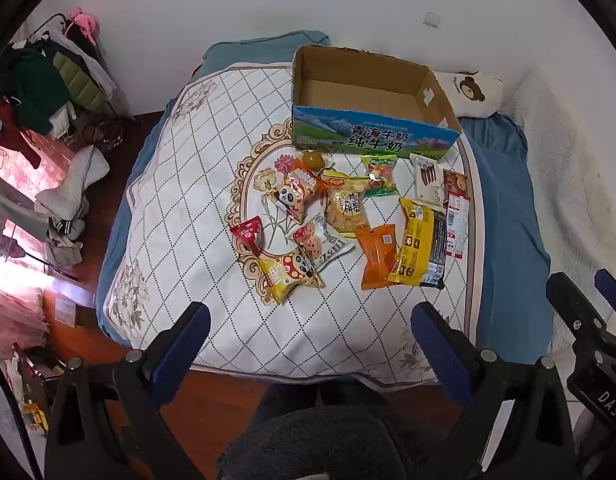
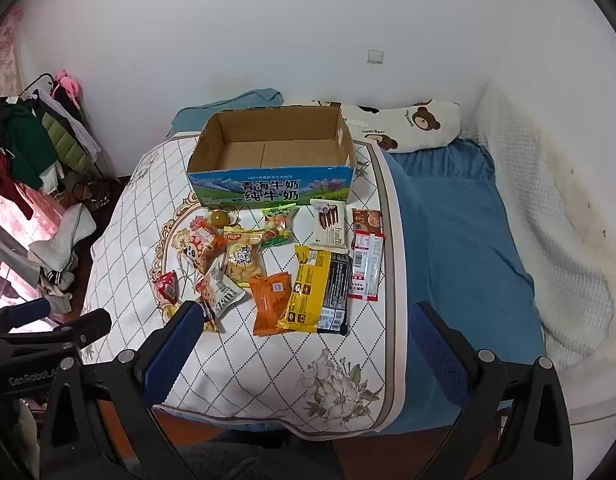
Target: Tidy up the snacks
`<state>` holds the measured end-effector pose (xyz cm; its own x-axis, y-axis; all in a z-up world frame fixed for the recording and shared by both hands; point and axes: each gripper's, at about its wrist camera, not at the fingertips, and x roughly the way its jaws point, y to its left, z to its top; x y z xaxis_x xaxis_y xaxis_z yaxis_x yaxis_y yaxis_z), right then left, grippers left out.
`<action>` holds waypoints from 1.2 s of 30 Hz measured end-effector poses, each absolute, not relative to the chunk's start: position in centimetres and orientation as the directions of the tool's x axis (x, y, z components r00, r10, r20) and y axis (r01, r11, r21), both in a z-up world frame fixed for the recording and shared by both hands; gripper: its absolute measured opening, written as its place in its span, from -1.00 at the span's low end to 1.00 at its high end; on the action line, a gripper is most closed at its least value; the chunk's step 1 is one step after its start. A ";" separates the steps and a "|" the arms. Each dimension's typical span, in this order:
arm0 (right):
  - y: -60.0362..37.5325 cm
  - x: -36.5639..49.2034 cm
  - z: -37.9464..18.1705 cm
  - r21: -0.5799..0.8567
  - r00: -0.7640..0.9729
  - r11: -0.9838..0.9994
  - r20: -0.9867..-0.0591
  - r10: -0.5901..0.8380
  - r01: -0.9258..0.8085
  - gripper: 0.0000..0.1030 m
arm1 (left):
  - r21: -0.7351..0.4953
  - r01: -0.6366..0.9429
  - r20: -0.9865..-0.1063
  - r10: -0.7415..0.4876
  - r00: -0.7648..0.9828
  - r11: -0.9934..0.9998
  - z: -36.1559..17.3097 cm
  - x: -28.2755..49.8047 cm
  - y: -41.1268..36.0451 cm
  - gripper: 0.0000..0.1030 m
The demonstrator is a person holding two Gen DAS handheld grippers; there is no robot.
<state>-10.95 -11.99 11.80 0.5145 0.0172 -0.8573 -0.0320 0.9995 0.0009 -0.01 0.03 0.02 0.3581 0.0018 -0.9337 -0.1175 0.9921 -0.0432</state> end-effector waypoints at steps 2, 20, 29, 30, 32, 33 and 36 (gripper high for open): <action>-11.9 -10.9 11.9 0.005 0.514 0.999 -0.858 0.021 -0.033 1.00 | -0.042 -0.117 -0.933 0.003 0.361 0.992 0.1 0.0 0.1 0.99; -12.5 -11.9 11.9 0.033 0.514 0.999 -0.857 0.038 -0.019 1.00 | -0.036 -0.103 -0.928 0.005 0.373 0.994 0.8 -0.5 -0.6 0.99; -12.5 -11.9 11.9 0.032 0.515 0.999 -0.857 0.036 -0.018 1.00 | -0.037 -0.099 -0.926 0.003 0.377 0.994 1.0 -0.5 -1.1 0.99; -12.5 -11.9 12.0 0.032 0.516 0.999 -0.856 0.037 -0.018 1.00 | -0.038 -0.098 -0.925 0.002 0.379 0.995 1.0 -0.5 -1.1 0.99; -12.5 -11.8 12.0 0.030 0.516 0.999 -0.856 0.035 -0.019 1.00 | -0.038 -0.097 -0.925 0.001 0.380 0.995 1.0 -0.5 -1.2 0.99; -12.6 -11.8 12.0 0.031 0.515 0.999 -0.856 0.037 -0.020 1.00 | -0.039 -0.096 -0.925 0.001 0.379 0.995 1.1 -0.5 -1.1 0.99; -12.6 -11.8 12.1 0.031 0.515 0.999 -0.856 0.037 -0.020 1.00 | -0.038 -0.098 -0.925 0.002 0.380 0.995 1.1 -0.5 -1.1 0.99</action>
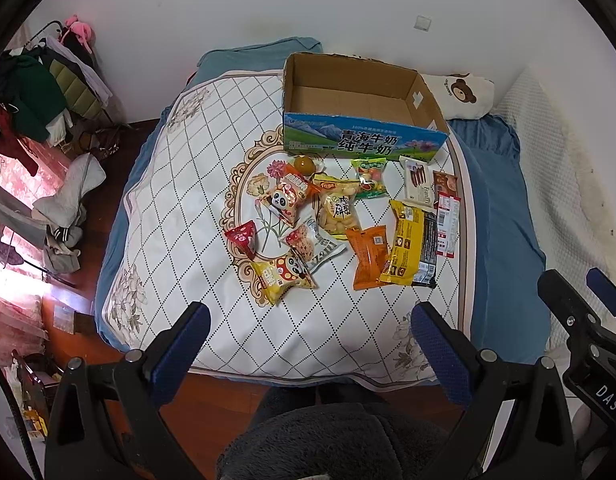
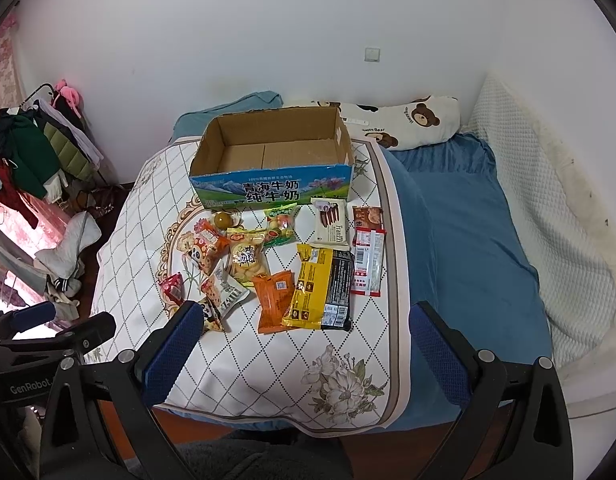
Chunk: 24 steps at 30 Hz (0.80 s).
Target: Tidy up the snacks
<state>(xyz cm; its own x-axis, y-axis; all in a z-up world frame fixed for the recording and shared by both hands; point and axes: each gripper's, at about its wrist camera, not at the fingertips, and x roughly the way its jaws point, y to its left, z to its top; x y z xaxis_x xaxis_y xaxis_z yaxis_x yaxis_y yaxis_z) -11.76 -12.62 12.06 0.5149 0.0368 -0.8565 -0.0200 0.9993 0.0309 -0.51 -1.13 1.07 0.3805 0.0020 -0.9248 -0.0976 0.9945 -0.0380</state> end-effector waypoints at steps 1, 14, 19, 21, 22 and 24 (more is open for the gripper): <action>-12.6 -11.8 12.0 0.032 0.514 0.999 -0.857 0.038 -0.021 1.00 | -0.039 -0.098 -0.925 0.001 0.381 0.994 1.0 -0.5 -1.2 0.99; -12.6 -11.7 12.5 0.037 0.512 0.999 -0.858 0.042 -0.020 1.00 | -0.037 -0.100 -0.922 0.005 0.386 0.994 1.3 -0.4 -1.1 0.99; -12.7 -11.6 12.4 0.040 0.514 0.999 -0.857 0.044 -0.020 1.00 | -0.036 -0.100 -0.922 0.005 0.388 0.994 1.4 -0.4 -1.1 0.99; -12.7 -11.6 12.5 0.039 0.514 0.999 -0.857 0.044 -0.020 1.00 | -0.036 -0.099 -0.922 0.005 0.387 0.994 1.4 -0.4 -1.1 0.99; -12.7 -11.6 12.4 0.040 0.514 0.999 -0.857 0.044 -0.019 1.00 | -0.036 -0.099 -0.922 0.006 0.388 0.994 1.4 -0.3 -1.1 0.99; -12.7 -11.5 12.5 0.040 0.515 0.999 -0.856 0.044 -0.019 1.00 | -0.037 -0.099 -0.922 0.004 0.388 0.994 1.4 -0.4 -1.1 0.99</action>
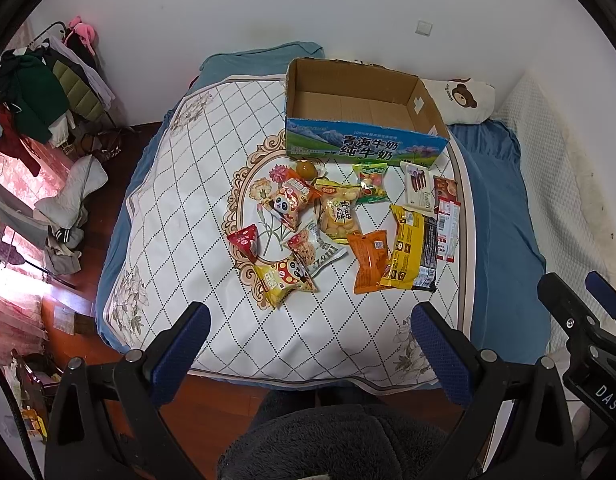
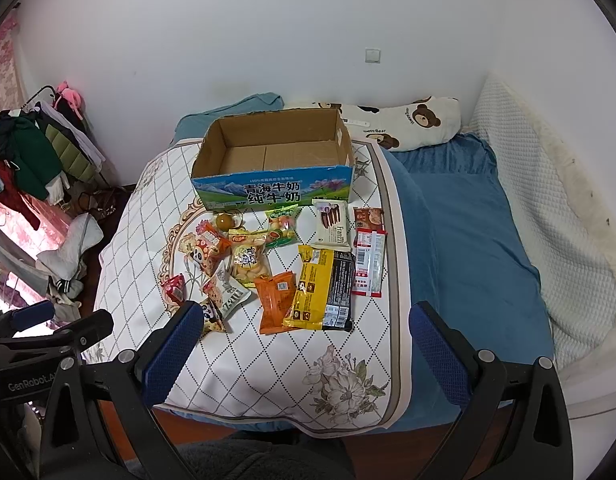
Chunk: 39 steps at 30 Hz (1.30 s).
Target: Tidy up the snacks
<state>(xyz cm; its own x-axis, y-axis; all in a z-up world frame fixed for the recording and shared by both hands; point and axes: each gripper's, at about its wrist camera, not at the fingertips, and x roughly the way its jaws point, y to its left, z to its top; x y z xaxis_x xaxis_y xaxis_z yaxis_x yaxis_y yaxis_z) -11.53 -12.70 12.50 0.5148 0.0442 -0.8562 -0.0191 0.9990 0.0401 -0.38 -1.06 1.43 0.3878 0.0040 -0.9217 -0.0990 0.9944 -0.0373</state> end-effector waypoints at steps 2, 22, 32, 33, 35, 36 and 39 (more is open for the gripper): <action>-12.7 -11.5 12.5 0.041 0.515 0.999 -0.856 0.045 -0.019 1.00 | -0.036 -0.099 -0.921 0.005 0.391 0.994 1.6 -0.2 -1.1 0.99; -12.7 -11.6 12.5 0.041 0.516 0.999 -0.856 0.045 -0.019 1.00 | -0.028 -0.091 -0.913 0.012 0.409 0.995 2.3 -1.1 -0.8 0.99; -12.6 -11.7 12.6 0.039 0.512 0.999 -0.858 0.042 -0.018 1.00 | -0.036 -0.090 -0.912 0.005 0.410 0.995 2.1 -1.6 -1.0 0.99; -12.5 -11.7 12.7 0.037 0.512 0.999 -0.858 0.042 -0.019 1.00 | -0.036 -0.091 -0.913 0.004 0.409 0.995 2.1 -1.6 -1.0 0.99; -12.6 -11.7 12.7 0.041 0.512 0.999 -0.858 0.045 -0.018 1.00 | -0.037 -0.091 -0.913 0.003 0.408 0.995 2.0 -1.6 -1.0 1.00; -12.5 -11.6 12.7 0.043 0.511 0.999 -0.858 0.046 -0.018 1.00 | -0.038 -0.094 -0.914 0.003 0.407 0.995 2.0 -1.6 -1.0 0.99; -12.6 -11.7 12.4 0.051 0.507 0.999 -0.860 0.050 -0.013 1.00 | -0.036 -0.098 -0.912 0.008 0.409 0.994 1.5 -1.2 -0.9 0.99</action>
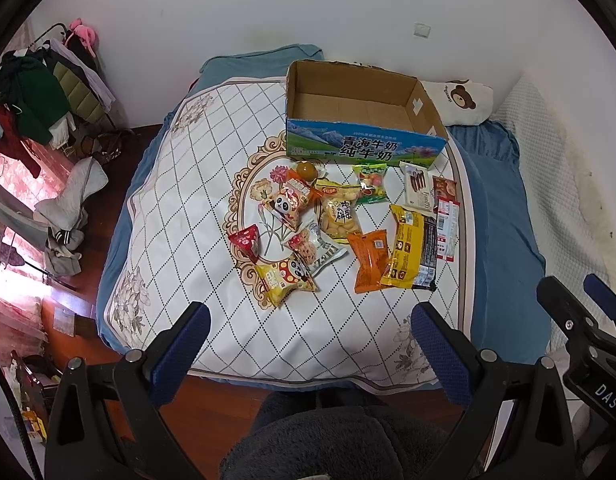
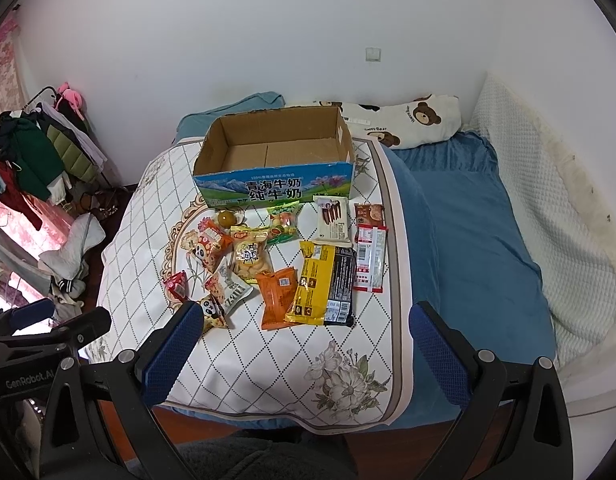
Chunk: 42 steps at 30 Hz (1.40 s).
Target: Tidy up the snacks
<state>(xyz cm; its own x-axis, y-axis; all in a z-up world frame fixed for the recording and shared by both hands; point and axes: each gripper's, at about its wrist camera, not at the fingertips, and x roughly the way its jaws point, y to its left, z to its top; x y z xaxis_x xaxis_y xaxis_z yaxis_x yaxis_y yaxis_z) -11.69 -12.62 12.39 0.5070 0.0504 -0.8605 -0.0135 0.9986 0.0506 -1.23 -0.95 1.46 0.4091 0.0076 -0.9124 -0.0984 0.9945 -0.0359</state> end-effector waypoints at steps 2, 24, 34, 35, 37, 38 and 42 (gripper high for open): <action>-12.9 -11.4 11.5 0.060 0.500 0.998 -0.864 0.054 -0.004 1.00 | -0.025 -0.102 -0.913 0.019 0.408 0.994 0.6 -0.5 -0.8 0.99; -17.8 6.2 -21.7 0.141 0.115 0.974 -0.986 0.121 0.178 1.00 | -0.021 -0.189 -0.999 -0.014 0.039 0.982 -21.9 12.6 -0.5 0.98; -18.2 2.6 -24.5 0.129 0.024 0.986 -0.992 0.128 0.108 0.71 | -0.136 -0.154 -0.990 -0.140 -0.017 0.979 -23.8 14.2 -4.7 0.98; -18.6 1.8 -24.8 0.128 0.014 0.985 -0.992 0.128 0.112 0.71 | -0.150 -0.157 -0.987 -0.156 -0.028 0.976 -24.2 14.4 -5.1 0.98; -19.4 0.5 -25.5 0.126 0.004 0.985 -0.992 0.126 0.121 0.71 | -0.182 -0.160 -0.979 -0.194 -0.061 0.970 -25.9 15.2 -6.3 0.98; -19.7 0.0 -25.8 0.129 0.005 0.983 -0.992 0.130 0.129 0.71 | -0.191 -0.160 -0.976 -0.204 -0.072 0.968 -26.7 15.5 -6.9 0.97; -20.6 -0.7 -27.4 0.164 0.011 0.974 -0.986 0.164 0.157 0.77 | -0.184 -0.134 -0.971 -0.202 -0.130 0.974 -29.9 16.4 -9.3 0.64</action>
<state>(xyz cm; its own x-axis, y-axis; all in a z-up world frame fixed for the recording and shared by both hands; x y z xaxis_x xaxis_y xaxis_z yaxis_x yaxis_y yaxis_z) -0.69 -20.60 -27.37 0.0111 0.1642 -0.9864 0.1571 0.9739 0.1639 16.42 -9.26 -29.86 -0.1303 -0.2016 -0.9708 -0.1345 0.9737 -0.1842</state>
